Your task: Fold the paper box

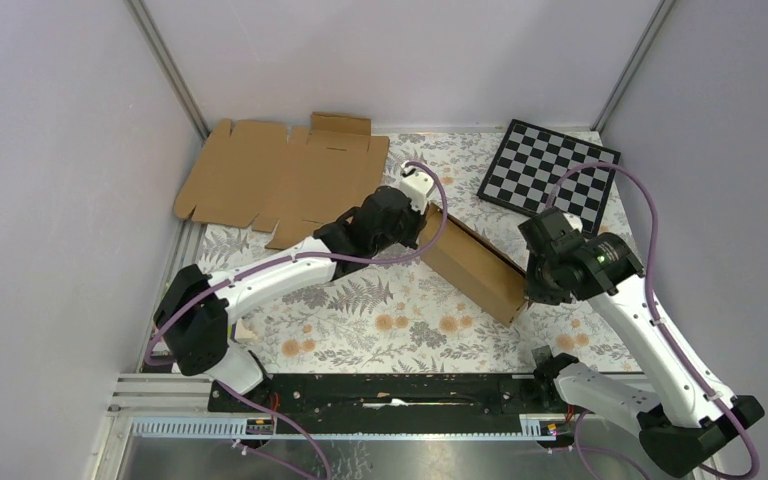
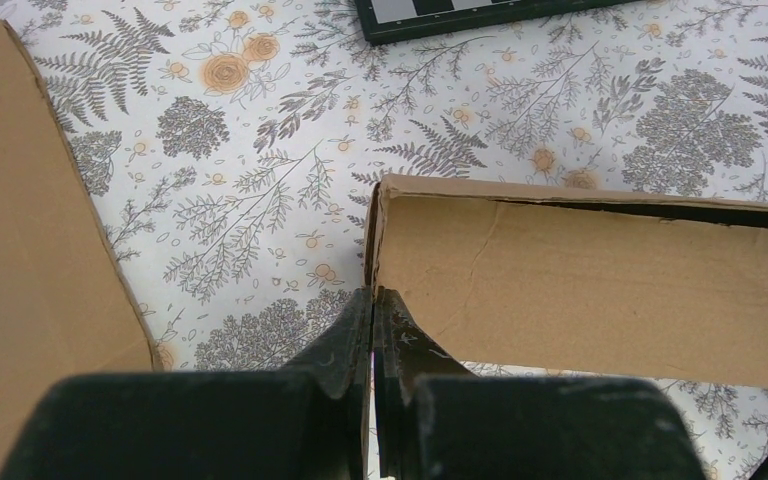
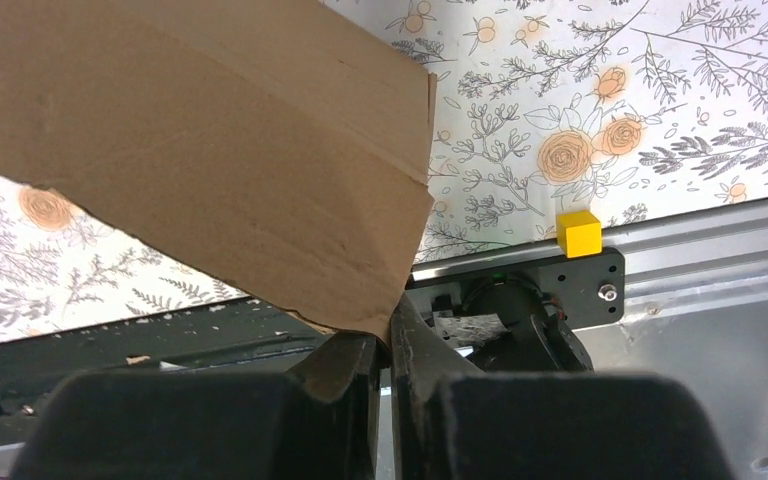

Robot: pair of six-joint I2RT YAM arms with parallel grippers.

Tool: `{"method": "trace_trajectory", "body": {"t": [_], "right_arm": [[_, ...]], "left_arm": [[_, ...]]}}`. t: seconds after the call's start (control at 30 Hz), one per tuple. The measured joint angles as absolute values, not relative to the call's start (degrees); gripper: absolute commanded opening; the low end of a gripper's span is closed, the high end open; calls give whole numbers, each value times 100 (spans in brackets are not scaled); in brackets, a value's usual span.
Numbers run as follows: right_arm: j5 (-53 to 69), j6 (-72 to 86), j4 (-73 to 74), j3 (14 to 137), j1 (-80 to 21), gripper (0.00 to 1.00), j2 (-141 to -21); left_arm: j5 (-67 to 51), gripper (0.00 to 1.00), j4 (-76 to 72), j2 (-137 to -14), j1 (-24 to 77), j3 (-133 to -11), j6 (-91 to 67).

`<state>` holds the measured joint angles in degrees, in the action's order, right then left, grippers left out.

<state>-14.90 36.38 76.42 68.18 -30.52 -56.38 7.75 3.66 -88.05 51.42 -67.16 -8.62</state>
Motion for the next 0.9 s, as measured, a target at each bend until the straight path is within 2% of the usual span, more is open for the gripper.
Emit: {"method": "trace_trajectory", "body": {"t": [0.33, 0.9], "right_arm": [[-775, 3684, 7749, 7144, -2196, 7, -5817], [84, 4248, 7817, 7494, -1931, 5, -5756]], "left_arm": [[1061, 0, 346, -8829, 5218, -6711, -829], [1540, 0, -425, -8250, 5323, -5712, -755]]}}
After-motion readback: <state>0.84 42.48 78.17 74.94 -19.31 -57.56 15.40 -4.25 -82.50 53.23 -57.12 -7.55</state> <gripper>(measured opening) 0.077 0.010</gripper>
